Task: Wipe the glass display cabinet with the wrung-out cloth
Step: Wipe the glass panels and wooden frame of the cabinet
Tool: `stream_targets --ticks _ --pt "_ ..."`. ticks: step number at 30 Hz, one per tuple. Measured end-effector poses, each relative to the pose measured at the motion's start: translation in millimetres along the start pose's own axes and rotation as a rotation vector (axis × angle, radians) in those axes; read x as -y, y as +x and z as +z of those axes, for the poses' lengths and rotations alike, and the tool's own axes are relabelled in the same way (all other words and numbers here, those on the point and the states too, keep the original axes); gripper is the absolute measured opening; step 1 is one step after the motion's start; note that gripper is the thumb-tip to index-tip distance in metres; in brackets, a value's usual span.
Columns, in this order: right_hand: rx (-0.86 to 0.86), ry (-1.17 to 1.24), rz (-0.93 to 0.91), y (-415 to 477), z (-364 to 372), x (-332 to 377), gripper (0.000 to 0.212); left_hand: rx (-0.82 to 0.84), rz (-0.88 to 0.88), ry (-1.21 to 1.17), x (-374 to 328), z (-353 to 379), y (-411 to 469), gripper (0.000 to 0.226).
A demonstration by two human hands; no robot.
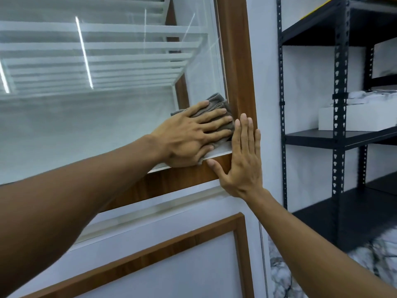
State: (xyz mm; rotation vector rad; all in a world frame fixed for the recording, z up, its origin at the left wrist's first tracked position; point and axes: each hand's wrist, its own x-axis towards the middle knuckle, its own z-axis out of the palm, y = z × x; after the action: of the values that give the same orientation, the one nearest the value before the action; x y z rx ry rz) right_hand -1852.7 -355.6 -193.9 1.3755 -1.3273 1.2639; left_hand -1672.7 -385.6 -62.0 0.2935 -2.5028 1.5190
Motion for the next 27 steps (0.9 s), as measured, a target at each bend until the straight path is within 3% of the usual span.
stream_targets --ticks 5,10,15,24,27 --pt "0.027 -0.020 0.013 3.8 -0.1 12.2 0.091 -0.010 0.024 0.001 0.1 5.6 -23.3 0.058" --pt "0.102 0.050 -0.168 23.4 7.3 51.1 0.076 0.010 -0.024 0.038 17.0 2.4 -82.0 0.058" --pt "0.141 0.019 -0.227 39.9 14.9 91.3 0.081 -0.004 -0.107 0.053 26.0 -1.1 -130.9 0.058" --pt "0.150 0.073 -0.388 55.3 21.4 156.0 0.110 0.117 -0.023 0.028 52.1 -12.5 -214.2 0.057" --pt "0.171 0.096 -0.478 64.6 23.3 195.4 0.109 0.144 -0.064 0.041 56.9 -16.7 -245.0 0.057"
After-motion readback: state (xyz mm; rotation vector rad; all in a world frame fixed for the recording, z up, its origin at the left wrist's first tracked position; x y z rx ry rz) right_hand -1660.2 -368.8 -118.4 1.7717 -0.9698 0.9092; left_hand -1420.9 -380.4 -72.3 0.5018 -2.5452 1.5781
